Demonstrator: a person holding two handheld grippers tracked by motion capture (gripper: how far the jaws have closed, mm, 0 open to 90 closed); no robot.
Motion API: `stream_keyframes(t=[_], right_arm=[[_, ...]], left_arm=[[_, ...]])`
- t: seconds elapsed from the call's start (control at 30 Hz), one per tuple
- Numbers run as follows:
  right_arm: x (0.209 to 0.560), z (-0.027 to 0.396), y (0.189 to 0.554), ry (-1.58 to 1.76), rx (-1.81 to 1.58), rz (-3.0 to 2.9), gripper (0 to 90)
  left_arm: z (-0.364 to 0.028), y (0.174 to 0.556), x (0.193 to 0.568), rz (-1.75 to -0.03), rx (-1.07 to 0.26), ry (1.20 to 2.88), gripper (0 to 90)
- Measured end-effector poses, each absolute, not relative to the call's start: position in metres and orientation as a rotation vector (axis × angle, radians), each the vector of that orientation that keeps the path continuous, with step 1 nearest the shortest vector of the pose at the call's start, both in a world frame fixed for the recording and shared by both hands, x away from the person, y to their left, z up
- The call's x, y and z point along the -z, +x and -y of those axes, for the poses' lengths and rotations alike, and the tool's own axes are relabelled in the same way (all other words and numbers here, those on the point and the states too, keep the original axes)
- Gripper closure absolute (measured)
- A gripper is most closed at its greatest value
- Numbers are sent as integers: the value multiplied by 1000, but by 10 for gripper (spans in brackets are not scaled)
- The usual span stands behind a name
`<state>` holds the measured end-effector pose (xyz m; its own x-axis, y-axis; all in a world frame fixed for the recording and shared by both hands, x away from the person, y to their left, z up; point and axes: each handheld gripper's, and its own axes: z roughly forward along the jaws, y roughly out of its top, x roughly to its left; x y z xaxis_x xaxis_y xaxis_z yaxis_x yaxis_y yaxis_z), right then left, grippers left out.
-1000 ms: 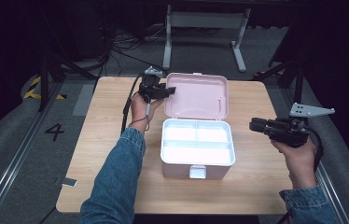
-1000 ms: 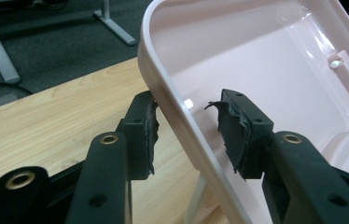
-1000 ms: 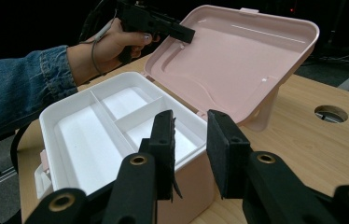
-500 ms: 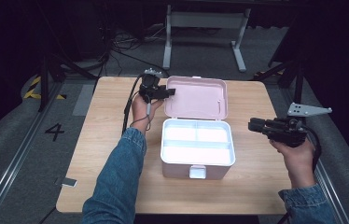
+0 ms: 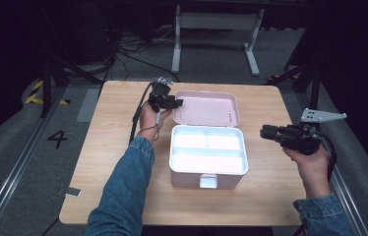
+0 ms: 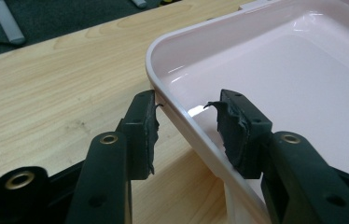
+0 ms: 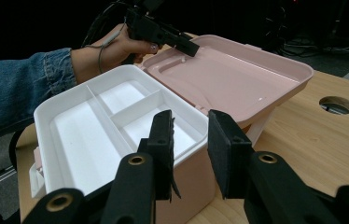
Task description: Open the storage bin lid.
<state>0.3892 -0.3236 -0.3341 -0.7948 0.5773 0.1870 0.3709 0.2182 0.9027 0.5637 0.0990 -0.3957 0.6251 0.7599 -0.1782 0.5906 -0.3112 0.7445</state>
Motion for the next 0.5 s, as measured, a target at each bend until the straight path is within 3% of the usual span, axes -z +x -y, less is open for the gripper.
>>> stream_keyframes(t=[0.3,0.5], right_arm=[[334,323,389,908,-1620,-2297,712],[333,324,389,908,-1622,-2294,709]], left_arm=[[-101,563,401,-1053,-238,2030,556],[-110,554,385,-1034,-287,1991,525]])
